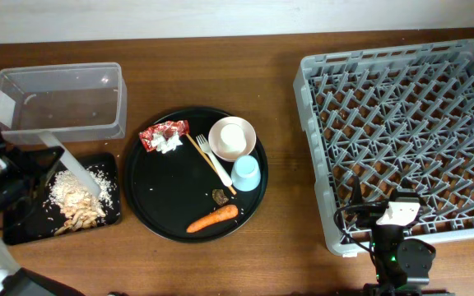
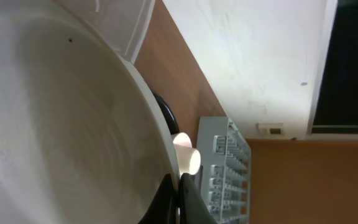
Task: Sort waste into correct bins and load items into the dishwasher rack
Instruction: 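Tilt the plate to dump rice and shells onto the black tray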
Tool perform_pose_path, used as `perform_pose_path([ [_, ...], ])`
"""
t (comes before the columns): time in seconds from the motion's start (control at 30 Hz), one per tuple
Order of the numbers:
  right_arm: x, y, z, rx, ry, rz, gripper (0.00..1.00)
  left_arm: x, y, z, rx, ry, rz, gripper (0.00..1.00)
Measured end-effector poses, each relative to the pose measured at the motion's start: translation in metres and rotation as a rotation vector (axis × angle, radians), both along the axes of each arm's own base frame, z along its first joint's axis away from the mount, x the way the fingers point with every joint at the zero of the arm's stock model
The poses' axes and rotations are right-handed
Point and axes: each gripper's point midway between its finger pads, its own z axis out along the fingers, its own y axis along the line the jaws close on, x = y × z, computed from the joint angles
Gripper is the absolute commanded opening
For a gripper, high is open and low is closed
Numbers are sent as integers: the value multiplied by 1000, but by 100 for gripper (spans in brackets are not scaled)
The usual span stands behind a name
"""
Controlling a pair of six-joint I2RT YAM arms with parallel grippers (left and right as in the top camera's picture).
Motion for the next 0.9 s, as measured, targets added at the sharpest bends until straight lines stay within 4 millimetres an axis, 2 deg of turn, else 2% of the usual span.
perform_pose_path([
  [0.2,0,0,0,0,0,0,99,-17,20,0,-95,23,90,0],
  [0.43,0,0,0,0,0,0,99,-23,35,10,-192,-58,126,0],
  [0.9,0,0,0,0,0,0,99,-24,27,15,-285,-125,98,0],
])
